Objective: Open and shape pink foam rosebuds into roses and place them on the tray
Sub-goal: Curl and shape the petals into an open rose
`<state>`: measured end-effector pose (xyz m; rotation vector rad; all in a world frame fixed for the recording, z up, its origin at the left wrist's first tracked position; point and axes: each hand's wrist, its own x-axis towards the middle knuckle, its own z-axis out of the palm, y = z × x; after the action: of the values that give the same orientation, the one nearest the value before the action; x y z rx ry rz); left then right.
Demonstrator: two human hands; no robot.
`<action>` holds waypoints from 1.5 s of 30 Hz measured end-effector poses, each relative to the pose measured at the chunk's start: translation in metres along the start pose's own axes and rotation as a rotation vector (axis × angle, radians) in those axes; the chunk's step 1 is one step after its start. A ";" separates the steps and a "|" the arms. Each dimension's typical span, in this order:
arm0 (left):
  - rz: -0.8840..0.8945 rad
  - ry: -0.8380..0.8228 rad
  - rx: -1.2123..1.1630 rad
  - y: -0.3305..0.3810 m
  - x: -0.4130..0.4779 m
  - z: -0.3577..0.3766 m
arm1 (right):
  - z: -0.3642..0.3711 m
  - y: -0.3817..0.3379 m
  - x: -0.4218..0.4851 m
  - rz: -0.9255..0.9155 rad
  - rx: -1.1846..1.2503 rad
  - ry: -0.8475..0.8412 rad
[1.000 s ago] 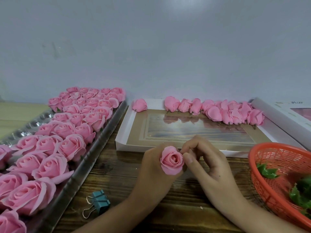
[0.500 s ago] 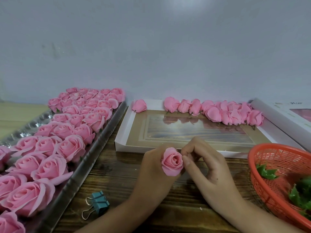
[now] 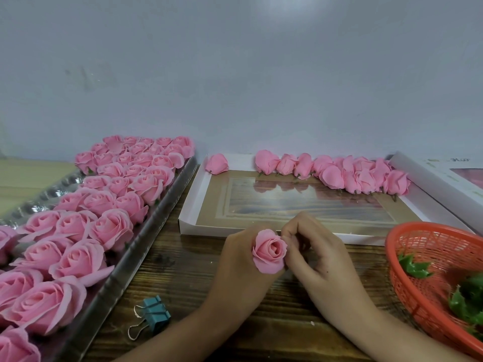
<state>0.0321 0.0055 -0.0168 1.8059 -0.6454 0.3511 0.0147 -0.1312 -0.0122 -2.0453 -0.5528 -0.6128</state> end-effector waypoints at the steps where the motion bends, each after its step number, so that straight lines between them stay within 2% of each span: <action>1: 0.004 0.004 0.002 0.000 0.000 0.000 | 0.000 0.000 0.000 -0.006 -0.016 0.000; 8: -0.026 -0.007 -0.002 -0.002 0.000 0.000 | -0.004 0.000 0.001 -0.044 -0.053 0.053; 14: -0.043 0.014 -0.064 0.004 0.001 0.002 | -0.003 -0.001 -0.001 -0.194 -0.071 0.084; 20: -0.047 -0.020 -0.072 0.004 0.001 0.001 | -0.006 -0.003 0.000 -0.211 0.007 0.027; 26: -0.048 -0.066 -0.049 -0.002 0.001 0.002 | -0.005 -0.005 -0.001 -0.239 -0.071 0.015; 31: -0.110 -0.117 -0.063 -0.001 0.002 0.005 | -0.005 -0.003 0.000 -0.266 -0.178 0.040; 37: -0.172 -0.134 -0.030 -0.017 0.003 0.007 | -0.006 -0.003 -0.001 -0.262 -0.156 -0.026; 40: -0.274 -0.202 -0.035 -0.021 0.005 0.009 | -0.006 -0.003 -0.001 -0.252 -0.141 -0.055; 45: -0.187 -0.139 0.027 -0.020 0.002 0.011 | -0.004 -0.003 0.000 -0.260 -0.180 -0.085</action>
<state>0.0445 -0.0007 -0.0344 1.9115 -0.5641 0.1099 0.0119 -0.1336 -0.0082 -2.1939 -0.8501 -0.7535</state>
